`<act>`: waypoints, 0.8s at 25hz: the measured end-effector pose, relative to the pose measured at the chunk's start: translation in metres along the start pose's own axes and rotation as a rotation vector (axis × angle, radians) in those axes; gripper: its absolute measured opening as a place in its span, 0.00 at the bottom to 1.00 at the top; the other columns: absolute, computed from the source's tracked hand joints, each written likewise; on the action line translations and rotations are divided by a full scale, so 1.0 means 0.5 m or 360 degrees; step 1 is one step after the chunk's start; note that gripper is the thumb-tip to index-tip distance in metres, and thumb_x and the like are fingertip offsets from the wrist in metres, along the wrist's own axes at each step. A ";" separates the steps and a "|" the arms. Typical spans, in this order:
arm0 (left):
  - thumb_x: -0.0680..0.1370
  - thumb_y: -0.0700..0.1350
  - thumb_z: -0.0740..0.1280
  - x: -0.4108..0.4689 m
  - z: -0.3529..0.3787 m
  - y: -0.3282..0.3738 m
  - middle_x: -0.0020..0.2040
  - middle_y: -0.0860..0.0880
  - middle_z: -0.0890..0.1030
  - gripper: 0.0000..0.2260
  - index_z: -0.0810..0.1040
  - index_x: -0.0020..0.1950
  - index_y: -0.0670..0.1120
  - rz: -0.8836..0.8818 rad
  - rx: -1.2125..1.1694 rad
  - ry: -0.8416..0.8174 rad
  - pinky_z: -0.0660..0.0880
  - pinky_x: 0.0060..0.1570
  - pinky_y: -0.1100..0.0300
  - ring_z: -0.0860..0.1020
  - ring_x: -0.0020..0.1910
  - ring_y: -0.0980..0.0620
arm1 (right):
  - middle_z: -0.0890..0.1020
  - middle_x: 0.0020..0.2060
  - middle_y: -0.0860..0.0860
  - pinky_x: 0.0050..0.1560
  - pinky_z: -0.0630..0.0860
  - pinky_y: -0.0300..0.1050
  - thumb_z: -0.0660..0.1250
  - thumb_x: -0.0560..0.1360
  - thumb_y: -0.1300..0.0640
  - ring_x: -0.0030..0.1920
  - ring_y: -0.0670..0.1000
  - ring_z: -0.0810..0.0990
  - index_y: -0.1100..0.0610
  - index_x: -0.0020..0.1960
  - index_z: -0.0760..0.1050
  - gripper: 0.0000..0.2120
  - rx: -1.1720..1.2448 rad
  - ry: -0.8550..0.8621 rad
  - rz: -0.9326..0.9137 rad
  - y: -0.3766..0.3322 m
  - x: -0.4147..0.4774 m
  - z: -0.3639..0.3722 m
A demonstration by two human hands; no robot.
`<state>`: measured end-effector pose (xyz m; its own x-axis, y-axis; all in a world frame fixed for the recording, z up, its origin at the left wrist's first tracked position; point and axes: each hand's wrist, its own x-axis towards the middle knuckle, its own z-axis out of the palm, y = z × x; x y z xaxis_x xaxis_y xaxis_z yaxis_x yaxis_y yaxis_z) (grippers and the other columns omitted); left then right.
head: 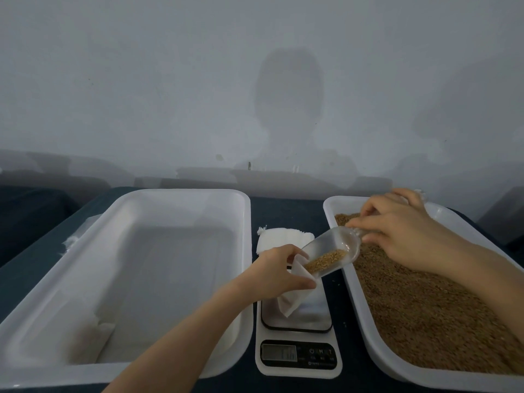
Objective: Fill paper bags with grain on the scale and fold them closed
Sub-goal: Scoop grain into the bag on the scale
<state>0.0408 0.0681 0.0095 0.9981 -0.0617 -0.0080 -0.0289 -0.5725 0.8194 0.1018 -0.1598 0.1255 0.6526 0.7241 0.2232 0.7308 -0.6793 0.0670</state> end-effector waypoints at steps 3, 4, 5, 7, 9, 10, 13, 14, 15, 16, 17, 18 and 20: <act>0.67 0.55 0.77 -0.002 -0.002 0.003 0.55 0.58 0.77 0.23 0.73 0.59 0.56 -0.0010 -0.0052 0.0015 0.79 0.52 0.61 0.77 0.53 0.59 | 0.73 0.53 0.44 0.71 0.40 0.49 0.65 0.76 0.51 0.61 0.48 0.67 0.40 0.62 0.75 0.15 -0.0196 0.0001 -0.0110 -0.024 0.010 -0.018; 0.66 0.55 0.77 -0.003 -0.003 0.004 0.54 0.58 0.77 0.23 0.74 0.58 0.56 -0.0015 -0.0064 0.0023 0.79 0.52 0.61 0.78 0.53 0.58 | 0.75 0.52 0.46 0.71 0.43 0.53 0.69 0.74 0.54 0.59 0.50 0.70 0.42 0.60 0.77 0.16 -0.0258 0.0045 -0.0180 -0.034 0.011 -0.021; 0.66 0.55 0.77 -0.003 -0.004 0.005 0.54 0.58 0.77 0.23 0.74 0.57 0.57 -0.0017 -0.0061 0.0031 0.79 0.52 0.60 0.78 0.52 0.58 | 0.77 0.49 0.49 0.71 0.47 0.57 0.73 0.70 0.58 0.56 0.53 0.74 0.45 0.57 0.79 0.17 -0.0336 0.0125 -0.0259 -0.043 0.012 -0.023; 0.65 0.55 0.77 -0.003 -0.004 0.005 0.54 0.58 0.77 0.23 0.73 0.56 0.57 -0.0014 -0.0044 0.0038 0.78 0.53 0.58 0.77 0.52 0.57 | 0.78 0.43 0.52 0.68 0.57 0.62 0.77 0.61 0.67 0.48 0.57 0.78 0.51 0.49 0.83 0.20 -0.0489 0.0356 -0.0400 -0.057 0.012 -0.025; 0.66 0.55 0.77 -0.003 -0.004 0.006 0.55 0.56 0.77 0.22 0.72 0.56 0.58 -0.0017 -0.0035 0.0037 0.78 0.54 0.56 0.77 0.53 0.55 | 0.78 0.40 0.53 0.65 0.61 0.63 0.76 0.55 0.72 0.44 0.57 0.79 0.54 0.46 0.83 0.23 -0.0591 0.0504 -0.0506 -0.068 0.010 -0.024; 0.66 0.55 0.77 -0.003 -0.004 0.007 0.55 0.55 0.77 0.22 0.72 0.56 0.59 -0.0023 -0.0032 0.0036 0.78 0.54 0.55 0.77 0.53 0.55 | 0.78 0.40 0.54 0.65 0.62 0.63 0.75 0.54 0.73 0.43 0.57 0.79 0.55 0.45 0.84 0.23 -0.0626 0.0536 -0.0540 -0.073 0.010 -0.022; 0.67 0.55 0.76 -0.005 -0.005 0.009 0.55 0.54 0.77 0.22 0.71 0.56 0.59 -0.0035 -0.0021 0.0034 0.79 0.53 0.57 0.77 0.53 0.54 | 0.78 0.41 0.54 0.66 0.62 0.62 0.73 0.54 0.73 0.44 0.58 0.79 0.56 0.47 0.83 0.24 -0.0677 0.0556 -0.0567 -0.080 0.006 -0.020; 0.67 0.55 0.76 -0.005 -0.005 0.010 0.55 0.54 0.77 0.22 0.71 0.56 0.58 -0.0034 -0.0018 0.0039 0.79 0.53 0.57 0.77 0.52 0.54 | 0.78 0.41 0.55 0.67 0.61 0.62 0.73 0.55 0.73 0.45 0.58 0.79 0.56 0.47 0.83 0.24 -0.0686 0.0555 -0.0556 -0.080 0.003 -0.019; 0.67 0.55 0.77 -0.005 -0.005 0.011 0.55 0.54 0.77 0.22 0.72 0.56 0.58 -0.0030 -0.0015 0.0045 0.79 0.53 0.57 0.77 0.53 0.54 | 0.78 0.41 0.55 0.66 0.61 0.62 0.72 0.55 0.73 0.45 0.58 0.79 0.56 0.48 0.83 0.24 -0.0689 0.0555 -0.0542 -0.079 0.001 -0.019; 0.67 0.55 0.77 -0.005 -0.004 0.011 0.55 0.54 0.77 0.22 0.72 0.56 0.58 -0.0025 -0.0013 0.0049 0.78 0.53 0.57 0.77 0.53 0.54 | 0.78 0.42 0.56 0.66 0.61 0.62 0.72 0.56 0.73 0.46 0.58 0.79 0.57 0.48 0.83 0.23 -0.0686 0.0557 -0.0527 -0.078 -0.001 -0.018; 0.67 0.54 0.77 -0.005 -0.004 0.011 0.55 0.54 0.77 0.22 0.72 0.56 0.58 -0.0023 -0.0012 0.0047 0.78 0.54 0.57 0.77 0.53 0.54 | 0.78 0.42 0.56 0.66 0.60 0.62 0.72 0.56 0.73 0.46 0.59 0.79 0.57 0.49 0.83 0.23 -0.0679 0.0558 -0.0516 -0.077 -0.004 -0.018; 0.67 0.54 0.77 -0.005 -0.004 0.011 0.56 0.54 0.77 0.22 0.72 0.56 0.58 -0.0023 -0.0012 0.0039 0.78 0.54 0.57 0.77 0.53 0.54 | 0.78 0.43 0.56 0.67 0.59 0.62 0.72 0.57 0.73 0.47 0.59 0.79 0.57 0.49 0.82 0.23 -0.0674 0.0558 -0.0505 -0.076 -0.006 -0.018; 0.68 0.54 0.76 -0.004 -0.004 0.010 0.56 0.54 0.77 0.22 0.71 0.57 0.58 -0.0028 -0.0016 0.0016 0.78 0.53 0.58 0.77 0.54 0.54 | 0.78 0.43 0.56 0.66 0.60 0.62 0.73 0.56 0.73 0.47 0.59 0.79 0.57 0.49 0.82 0.24 -0.0676 0.0558 -0.0485 -0.074 -0.009 -0.018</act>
<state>0.0386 0.0668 0.0149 0.9989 -0.0434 -0.0166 -0.0109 -0.5653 0.8248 0.0701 -0.1391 0.1306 0.2703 0.8594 0.4340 0.6834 -0.4888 0.5423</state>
